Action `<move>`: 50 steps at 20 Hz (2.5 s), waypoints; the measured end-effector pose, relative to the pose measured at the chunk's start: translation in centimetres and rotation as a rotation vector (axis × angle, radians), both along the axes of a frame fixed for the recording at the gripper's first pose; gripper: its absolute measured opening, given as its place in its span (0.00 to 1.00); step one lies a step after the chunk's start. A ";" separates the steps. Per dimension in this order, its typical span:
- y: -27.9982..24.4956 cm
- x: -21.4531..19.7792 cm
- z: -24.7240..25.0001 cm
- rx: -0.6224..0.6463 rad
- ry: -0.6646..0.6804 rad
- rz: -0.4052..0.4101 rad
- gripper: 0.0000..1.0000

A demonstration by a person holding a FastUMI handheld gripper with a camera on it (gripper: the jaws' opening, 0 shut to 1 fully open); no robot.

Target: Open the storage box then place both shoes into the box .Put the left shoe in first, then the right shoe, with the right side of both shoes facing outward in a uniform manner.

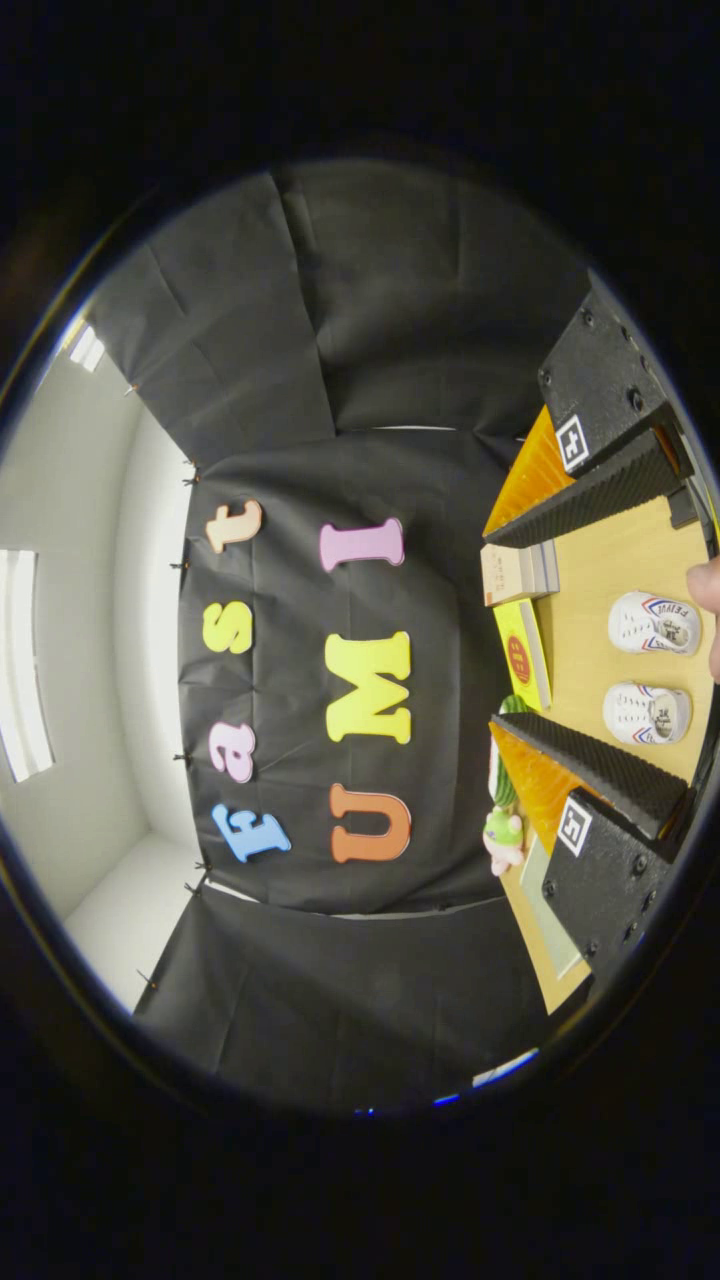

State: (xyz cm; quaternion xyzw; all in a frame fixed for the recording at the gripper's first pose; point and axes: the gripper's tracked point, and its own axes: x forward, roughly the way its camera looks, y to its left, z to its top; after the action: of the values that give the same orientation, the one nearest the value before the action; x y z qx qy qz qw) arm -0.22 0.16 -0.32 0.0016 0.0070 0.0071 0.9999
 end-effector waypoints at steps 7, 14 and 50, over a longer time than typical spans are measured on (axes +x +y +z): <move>0.4 0.4 -0.6 0.008 0.019 0.024 1.00; 1.5 1.1 -1.9 0.029 0.056 0.078 1.00; 20.7 2.8 -21.9 0.673 0.776 0.762 0.86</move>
State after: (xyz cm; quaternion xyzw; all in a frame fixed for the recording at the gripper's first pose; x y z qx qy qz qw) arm 2.57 20.85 -22.27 0.3155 0.3658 0.3629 0.7969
